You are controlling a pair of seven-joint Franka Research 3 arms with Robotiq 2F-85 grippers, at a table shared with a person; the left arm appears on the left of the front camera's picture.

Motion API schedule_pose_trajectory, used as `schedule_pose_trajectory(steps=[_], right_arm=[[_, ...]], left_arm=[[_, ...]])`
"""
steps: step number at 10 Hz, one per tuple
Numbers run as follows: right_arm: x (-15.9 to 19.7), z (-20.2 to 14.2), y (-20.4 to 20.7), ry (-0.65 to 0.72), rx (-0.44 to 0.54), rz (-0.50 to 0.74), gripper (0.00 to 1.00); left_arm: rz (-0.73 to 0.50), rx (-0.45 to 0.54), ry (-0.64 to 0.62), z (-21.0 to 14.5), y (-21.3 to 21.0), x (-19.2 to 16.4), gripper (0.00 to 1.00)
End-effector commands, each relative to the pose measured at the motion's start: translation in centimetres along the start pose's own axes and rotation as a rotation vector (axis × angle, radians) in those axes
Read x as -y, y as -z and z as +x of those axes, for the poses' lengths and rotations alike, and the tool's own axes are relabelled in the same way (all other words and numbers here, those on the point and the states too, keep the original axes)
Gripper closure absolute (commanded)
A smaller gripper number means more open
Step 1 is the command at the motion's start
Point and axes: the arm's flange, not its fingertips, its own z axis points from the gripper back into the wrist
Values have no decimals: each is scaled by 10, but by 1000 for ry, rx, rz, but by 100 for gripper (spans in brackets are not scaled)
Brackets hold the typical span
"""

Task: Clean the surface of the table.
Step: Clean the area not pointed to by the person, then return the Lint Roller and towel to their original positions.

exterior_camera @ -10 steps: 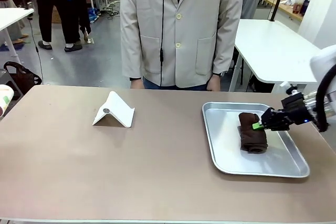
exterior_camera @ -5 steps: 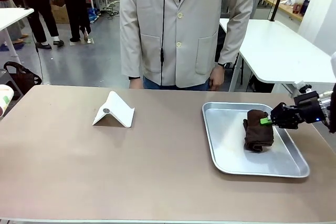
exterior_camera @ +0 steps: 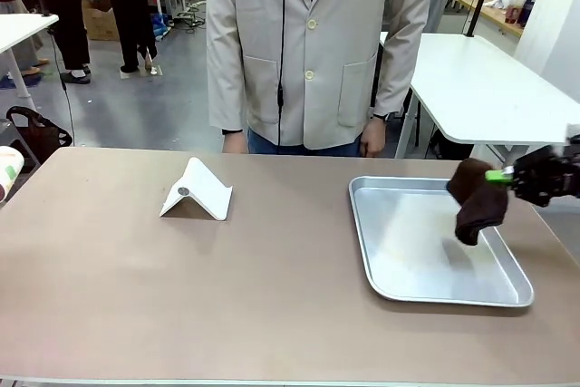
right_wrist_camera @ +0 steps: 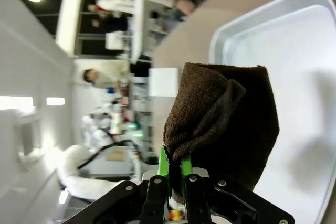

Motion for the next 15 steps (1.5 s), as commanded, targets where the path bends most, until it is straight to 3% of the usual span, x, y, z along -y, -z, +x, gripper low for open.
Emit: schedule_pose_trajectory(steps=[1, 4, 6, 7, 15], right_arm=[[-9, -13, -34, 143, 24, 207, 90], [-1, -53, -88, 188, -14, 279, 90], [6, -59, -101, 150, -54, 297, 90], [3, -53, -88, 184, -5, 280, 90], [3, -53, -88, 184, -5, 280, 90]], left_arm=[[-14, 15, -9, 0, 1, 5, 78], [-14, 15, -9, 0, 1, 5, 78], [-14, 15, -9, 0, 1, 5, 78], [-14, 15, -9, 0, 1, 5, 78], [-14, 15, -9, 0, 1, 5, 78]])
